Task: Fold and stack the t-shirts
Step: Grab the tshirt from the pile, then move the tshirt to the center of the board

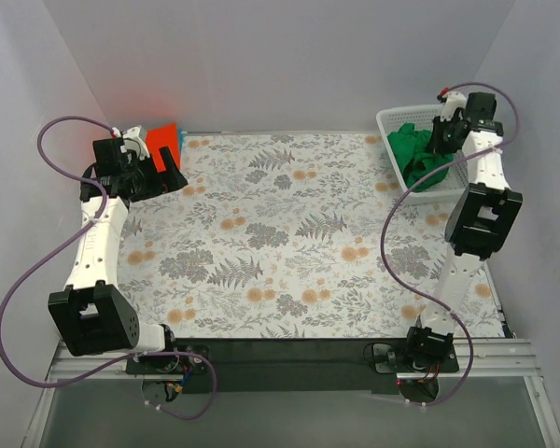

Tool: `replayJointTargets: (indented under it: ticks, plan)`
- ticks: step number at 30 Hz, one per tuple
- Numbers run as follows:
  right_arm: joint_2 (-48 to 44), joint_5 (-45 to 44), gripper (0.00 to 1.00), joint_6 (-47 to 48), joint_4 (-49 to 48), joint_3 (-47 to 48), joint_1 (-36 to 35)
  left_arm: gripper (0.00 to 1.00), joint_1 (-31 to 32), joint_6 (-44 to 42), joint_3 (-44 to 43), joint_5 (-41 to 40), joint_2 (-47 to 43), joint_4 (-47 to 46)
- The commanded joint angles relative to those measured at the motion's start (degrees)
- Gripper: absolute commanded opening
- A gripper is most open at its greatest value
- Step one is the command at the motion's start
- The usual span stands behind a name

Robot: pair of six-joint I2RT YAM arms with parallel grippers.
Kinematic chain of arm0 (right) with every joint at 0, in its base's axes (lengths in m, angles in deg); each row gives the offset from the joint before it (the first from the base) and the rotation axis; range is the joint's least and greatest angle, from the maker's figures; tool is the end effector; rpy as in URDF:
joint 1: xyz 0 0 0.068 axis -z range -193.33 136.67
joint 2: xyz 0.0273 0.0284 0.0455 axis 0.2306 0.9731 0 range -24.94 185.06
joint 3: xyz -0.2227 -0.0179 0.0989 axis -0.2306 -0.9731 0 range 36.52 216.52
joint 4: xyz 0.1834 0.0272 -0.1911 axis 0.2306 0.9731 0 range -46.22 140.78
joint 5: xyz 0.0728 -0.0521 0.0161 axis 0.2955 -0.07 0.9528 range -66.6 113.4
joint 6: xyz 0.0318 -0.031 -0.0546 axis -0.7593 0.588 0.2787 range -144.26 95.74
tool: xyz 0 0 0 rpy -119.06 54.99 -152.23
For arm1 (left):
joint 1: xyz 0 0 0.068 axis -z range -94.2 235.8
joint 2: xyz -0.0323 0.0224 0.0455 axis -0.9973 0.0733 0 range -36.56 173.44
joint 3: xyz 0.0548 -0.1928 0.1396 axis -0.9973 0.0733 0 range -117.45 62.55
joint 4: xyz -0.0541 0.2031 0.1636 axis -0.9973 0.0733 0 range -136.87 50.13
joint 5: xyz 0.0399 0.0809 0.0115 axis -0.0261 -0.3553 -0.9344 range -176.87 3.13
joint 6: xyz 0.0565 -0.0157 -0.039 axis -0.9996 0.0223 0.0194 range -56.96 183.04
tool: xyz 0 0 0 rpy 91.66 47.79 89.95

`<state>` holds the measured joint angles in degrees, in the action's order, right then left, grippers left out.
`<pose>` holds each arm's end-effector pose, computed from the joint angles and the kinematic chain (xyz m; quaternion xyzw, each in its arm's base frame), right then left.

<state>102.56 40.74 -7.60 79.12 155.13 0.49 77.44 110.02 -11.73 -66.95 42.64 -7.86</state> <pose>0.5010 -0.1055 0.2301 -0.0812 0.9090 0.0329 0.4074 0.3222 0.0275 0.2932 -0.3609 0.8341 -0.2777 0.3112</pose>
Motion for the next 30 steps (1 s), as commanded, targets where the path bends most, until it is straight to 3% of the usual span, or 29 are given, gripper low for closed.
replayJointTargets:
  ticks: [1,10,14,17,20,21,22,25,29,30]
  plan:
    - [-17.2,8.1,0.01,0.1,-1.9,0.9,0.1,0.96,0.1,1.8,-1.3,2.7,-1.6,-0.9]
    - [-31.0,26.9,0.01,-8.5,-2.6,7.2,-0.8,0.97,0.0,2.3,-3.7,4.9,-0.9,-0.5]
    - [-37.7,37.8,0.01,-14.7,-8.1,2.4,-4.2,0.97,0.1,2.2,-3.8,5.1,-1.7,-0.5]
    - [-43.6,38.5,0.01,-12.5,-9.7,-6.5,-10.9,0.97,0.1,1.7,-3.4,5.7,-2.6,-0.4]
    - [-49.0,35.9,0.83,-4.7,-7.0,-18.4,-21.0,0.97,0.0,1.4,-2.3,6.0,-3.6,-1.0]
    - [-50.1,34.4,0.98,-2.3,-6.2,-21.9,-23.3,0.97,0.1,1.2,-2.0,6.3,-4.1,-1.3]
    - [-51.5,32.9,0.98,-0.9,-5.5,-27.3,-26.4,0.97,0.1,0.8,-1.3,6.4,-4.4,-1.7]
    - [-51.3,30.0,0.98,-0.1,-3.2,-34.0,-27.2,0.97,0.0,-1.4,-0.8,9.5,-5.0,-1.5]
    - [-50.2,22.8,0.98,2.5,1.7,-39.9,-27.2,0.97,0.1,-11.8,1.8,20.5,-6.2,0.3]
    - [-50.2,21.4,0.98,3.9,2.1,-41.9,-27.2,0.97,0.2,-14.3,2.3,27.3,-6.2,1.2]
